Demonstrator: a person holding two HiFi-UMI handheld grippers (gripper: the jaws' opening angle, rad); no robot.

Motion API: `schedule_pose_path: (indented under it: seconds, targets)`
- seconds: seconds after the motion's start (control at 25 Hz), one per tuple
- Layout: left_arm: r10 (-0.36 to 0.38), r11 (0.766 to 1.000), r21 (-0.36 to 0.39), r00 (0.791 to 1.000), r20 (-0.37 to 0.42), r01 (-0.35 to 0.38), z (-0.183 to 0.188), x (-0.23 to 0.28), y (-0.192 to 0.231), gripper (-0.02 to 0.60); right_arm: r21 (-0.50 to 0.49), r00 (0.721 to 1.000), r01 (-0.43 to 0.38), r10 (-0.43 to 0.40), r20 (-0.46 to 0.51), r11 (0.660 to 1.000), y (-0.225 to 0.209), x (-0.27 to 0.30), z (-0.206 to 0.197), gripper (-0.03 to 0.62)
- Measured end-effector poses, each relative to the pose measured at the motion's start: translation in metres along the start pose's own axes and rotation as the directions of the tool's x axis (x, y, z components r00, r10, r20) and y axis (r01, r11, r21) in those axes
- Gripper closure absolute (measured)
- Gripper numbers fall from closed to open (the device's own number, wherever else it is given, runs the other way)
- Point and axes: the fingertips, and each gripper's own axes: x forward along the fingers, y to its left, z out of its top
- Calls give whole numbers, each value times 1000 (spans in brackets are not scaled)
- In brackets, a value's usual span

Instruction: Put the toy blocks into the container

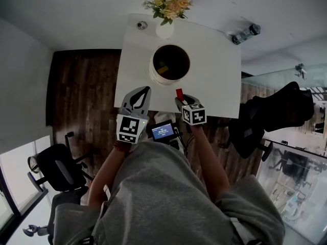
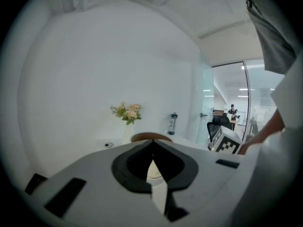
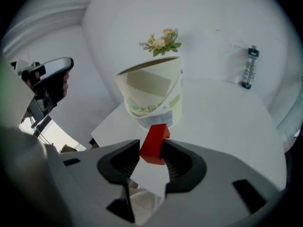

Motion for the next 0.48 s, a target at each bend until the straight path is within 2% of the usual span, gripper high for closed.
schedule_pose_path:
  seconds: [0.2,0.36,0.48]
  targets:
    - [-27,1000,10,1000,16,27,8,13,-8,575,58,989,58,-65,130,997,-30,-36,45,434]
    - [-25,1000,13,999,22,25,13,20,-6,575,7,963,120,-118,240,993,-58,-72,106,434]
    - [-13,1000,11,1000,28,13,17,23,-1,575,-73,944,150,-120,308,986,-65,-91,157,434]
